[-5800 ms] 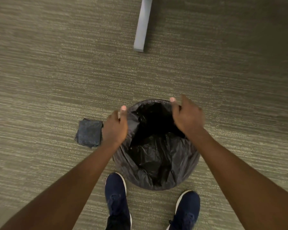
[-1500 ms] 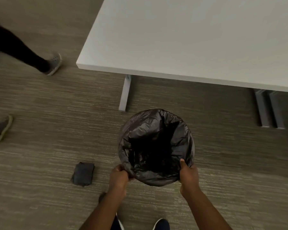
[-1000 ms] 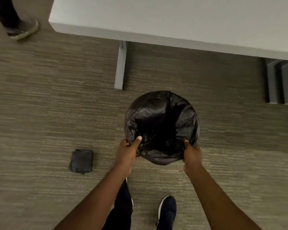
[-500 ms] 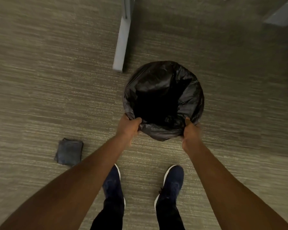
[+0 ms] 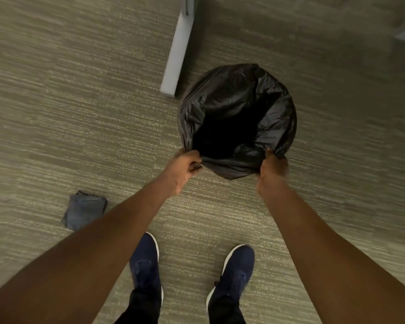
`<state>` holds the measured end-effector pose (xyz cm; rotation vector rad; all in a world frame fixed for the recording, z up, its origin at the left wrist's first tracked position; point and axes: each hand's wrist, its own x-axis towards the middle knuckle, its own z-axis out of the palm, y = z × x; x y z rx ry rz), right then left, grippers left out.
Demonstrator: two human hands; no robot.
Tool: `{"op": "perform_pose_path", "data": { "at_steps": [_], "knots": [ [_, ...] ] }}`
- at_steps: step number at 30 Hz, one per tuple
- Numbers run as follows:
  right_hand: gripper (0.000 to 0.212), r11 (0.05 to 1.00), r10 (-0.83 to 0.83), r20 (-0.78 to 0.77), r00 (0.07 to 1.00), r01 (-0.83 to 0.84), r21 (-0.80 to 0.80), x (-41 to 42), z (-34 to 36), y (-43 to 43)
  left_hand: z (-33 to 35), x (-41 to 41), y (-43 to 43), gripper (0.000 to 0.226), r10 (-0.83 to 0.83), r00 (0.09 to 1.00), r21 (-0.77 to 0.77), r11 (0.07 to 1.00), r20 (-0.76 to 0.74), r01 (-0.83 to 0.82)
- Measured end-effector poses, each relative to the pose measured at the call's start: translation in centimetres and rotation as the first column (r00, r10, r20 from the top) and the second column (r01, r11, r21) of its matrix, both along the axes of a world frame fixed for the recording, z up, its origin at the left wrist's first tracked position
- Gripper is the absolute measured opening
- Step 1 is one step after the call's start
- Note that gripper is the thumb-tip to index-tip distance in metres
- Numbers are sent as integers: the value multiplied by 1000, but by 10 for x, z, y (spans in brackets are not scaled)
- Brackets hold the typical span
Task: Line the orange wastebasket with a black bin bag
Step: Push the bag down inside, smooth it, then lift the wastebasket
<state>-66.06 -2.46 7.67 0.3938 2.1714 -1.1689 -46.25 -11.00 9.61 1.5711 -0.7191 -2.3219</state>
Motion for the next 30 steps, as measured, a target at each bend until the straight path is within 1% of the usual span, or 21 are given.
{"op": "perform_pose_path", "data": {
  "at_steps": [3,5,6,8,11,14,16,21,24,30],
  "knots": [
    [38,1000,-10,-25,1000,10,-21,-5,-3,-10,-5,-4,-4,68,-52,998,23,998,-39,53],
    [35,999,-3,-7,1000,2,-39,-8,-5,-16,-9,-10,-12,74,-79,997,9,997,-15,79],
    [32,998,-3,5,1000,4,-59,-10,-6,-20,-11,-14,-18,73,-98,995,-2,995,13,98],
    [29,996,-26,10,1000,26,-85,-14,-7,-30,-12,-23,-30,61,-141,988,-26,989,68,143],
    [36,995,-41,-3,999,40,-94,-21,-8,-49,-16,-38,-49,39,-192,967,-101,972,168,211],
    [38,991,-42,31,999,46,-127,-27,-8,-68,-16,-51,-70,24,-174,953,-171,960,250,220],
    [38,988,-33,64,997,42,-148,-30,-7,-78,-16,-58,-83,27,-167,945,-191,955,281,226],
    [42,985,-13,71,997,25,-170,-42,-7,-103,-17,-74,-110,46,-196,923,-225,934,331,279],
    [44,983,-16,60,998,27,-181,-48,-8,-116,-16,-82,-123,47,-194,915,-231,930,355,287],
    [41,971,-12,44,999,22,-237,-57,-17,-136,-24,-91,-143,47,-185,915,-288,910,359,297]
  ]
}}
